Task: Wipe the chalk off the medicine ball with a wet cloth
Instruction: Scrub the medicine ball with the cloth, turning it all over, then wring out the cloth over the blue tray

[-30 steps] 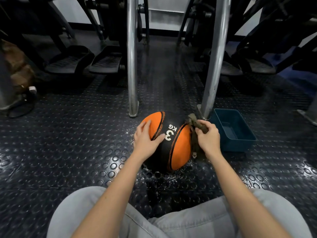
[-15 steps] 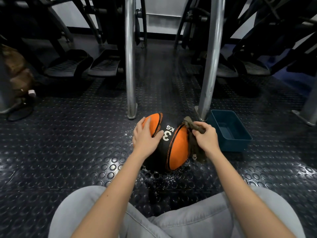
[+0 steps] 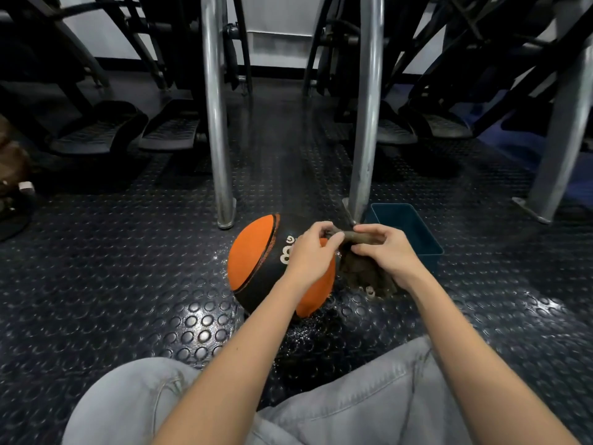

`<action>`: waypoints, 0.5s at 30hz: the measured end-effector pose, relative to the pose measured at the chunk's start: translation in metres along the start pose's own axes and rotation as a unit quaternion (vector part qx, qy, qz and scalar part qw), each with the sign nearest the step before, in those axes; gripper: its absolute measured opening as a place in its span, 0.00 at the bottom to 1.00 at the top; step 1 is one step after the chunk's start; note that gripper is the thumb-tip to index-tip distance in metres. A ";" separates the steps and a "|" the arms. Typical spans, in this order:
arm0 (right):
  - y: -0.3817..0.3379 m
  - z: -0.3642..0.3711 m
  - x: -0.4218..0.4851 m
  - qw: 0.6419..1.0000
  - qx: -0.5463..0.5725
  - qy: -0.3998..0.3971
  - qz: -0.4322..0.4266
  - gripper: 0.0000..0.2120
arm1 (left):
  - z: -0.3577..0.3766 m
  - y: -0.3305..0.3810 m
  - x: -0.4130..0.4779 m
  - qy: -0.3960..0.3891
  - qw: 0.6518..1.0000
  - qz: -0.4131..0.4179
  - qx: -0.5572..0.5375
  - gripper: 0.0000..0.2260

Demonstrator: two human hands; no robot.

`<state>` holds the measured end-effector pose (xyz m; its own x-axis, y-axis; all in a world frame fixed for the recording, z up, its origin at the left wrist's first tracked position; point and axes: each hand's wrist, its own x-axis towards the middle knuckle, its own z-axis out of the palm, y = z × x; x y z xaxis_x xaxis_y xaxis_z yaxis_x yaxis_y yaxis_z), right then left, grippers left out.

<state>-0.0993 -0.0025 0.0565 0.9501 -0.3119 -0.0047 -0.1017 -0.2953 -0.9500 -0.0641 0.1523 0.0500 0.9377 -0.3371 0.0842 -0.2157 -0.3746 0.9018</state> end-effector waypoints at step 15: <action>0.014 -0.071 0.032 0.989 -0.026 -0.121 0.083 0.19 | 0.047 0.050 0.063 -0.100 0.979 0.177 -0.018 0.13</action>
<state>-0.0916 -0.0806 0.0651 0.9613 -0.1361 -0.2395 -0.2707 -0.3068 -0.9125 -0.0289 0.0718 0.0802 0.7330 -0.6045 0.3120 -0.5040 -0.1745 0.8459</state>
